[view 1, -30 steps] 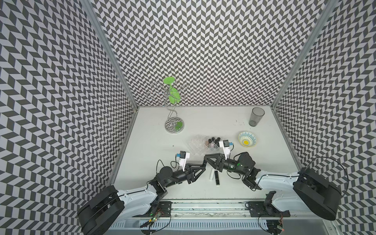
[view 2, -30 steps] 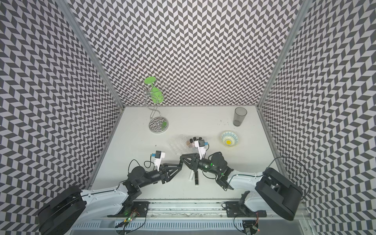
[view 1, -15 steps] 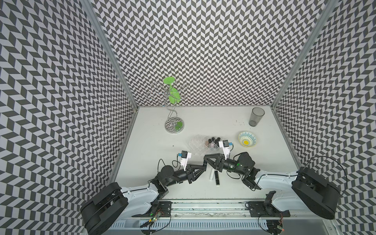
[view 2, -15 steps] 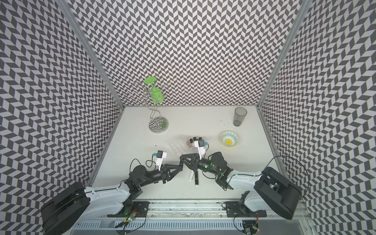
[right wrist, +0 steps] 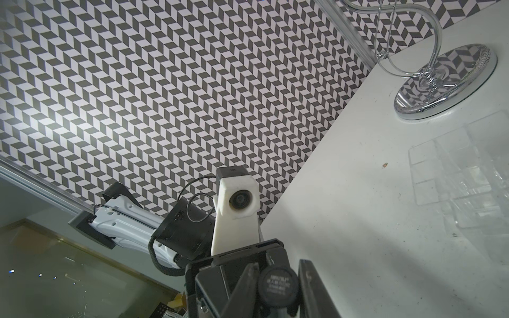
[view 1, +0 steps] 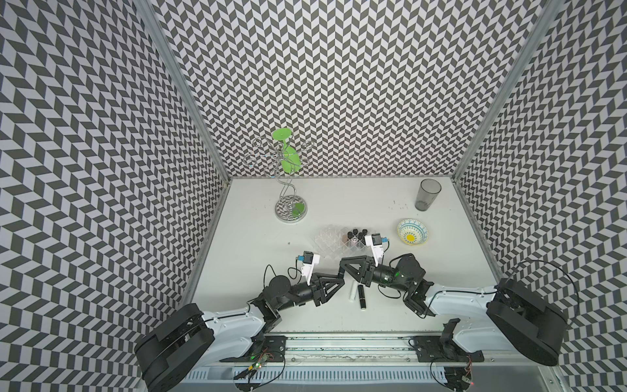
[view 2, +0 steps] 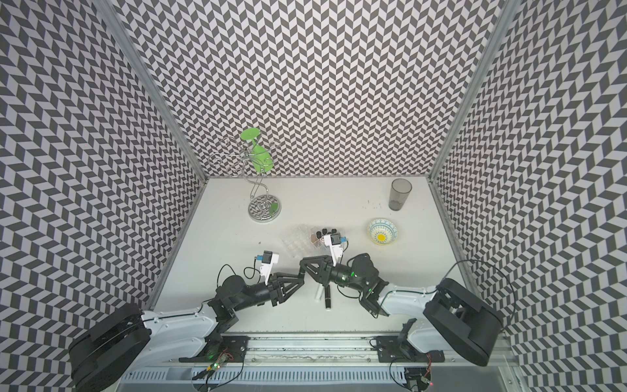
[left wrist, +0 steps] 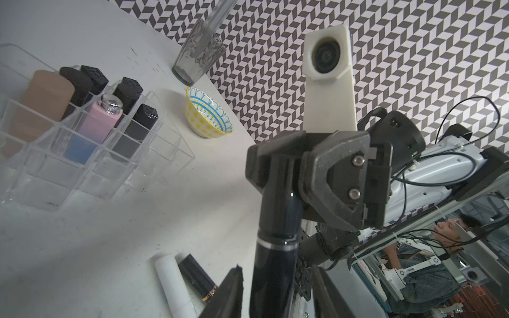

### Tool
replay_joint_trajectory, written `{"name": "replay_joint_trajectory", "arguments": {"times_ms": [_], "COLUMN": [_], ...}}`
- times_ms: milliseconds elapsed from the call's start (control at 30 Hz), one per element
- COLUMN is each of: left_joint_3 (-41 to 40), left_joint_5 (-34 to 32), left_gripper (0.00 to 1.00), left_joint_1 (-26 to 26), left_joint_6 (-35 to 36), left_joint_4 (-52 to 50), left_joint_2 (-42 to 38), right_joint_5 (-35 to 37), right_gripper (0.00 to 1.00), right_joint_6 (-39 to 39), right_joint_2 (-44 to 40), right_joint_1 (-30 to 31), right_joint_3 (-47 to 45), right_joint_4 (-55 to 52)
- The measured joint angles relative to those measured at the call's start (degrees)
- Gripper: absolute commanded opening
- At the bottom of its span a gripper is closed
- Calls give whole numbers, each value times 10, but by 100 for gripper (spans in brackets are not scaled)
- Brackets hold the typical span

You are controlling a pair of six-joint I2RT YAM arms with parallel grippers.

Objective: Arrange the lipsticks in the organizer
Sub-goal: Adjust the lipstick.

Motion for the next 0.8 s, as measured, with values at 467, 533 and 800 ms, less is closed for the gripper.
{"name": "replay_joint_trajectory", "arguments": {"times_ms": [467, 533, 800], "left_joint_3": [8, 8, 19], "left_joint_5": [10, 10, 13], "left_gripper": [34, 28, 9], "left_joint_1": [1, 1, 3], "left_joint_6": [1, 2, 12], "left_joint_4": [9, 10, -10], "left_joint_2": [28, 23, 19], "right_joint_5": [0, 0, 4], "right_gripper": [28, 29, 62], "right_joint_6": [5, 6, 7], "right_joint_2": [9, 9, 9], "right_joint_1": [1, 1, 2], "right_joint_3": [0, 0, 0], "right_joint_4": [16, 17, 15]}}
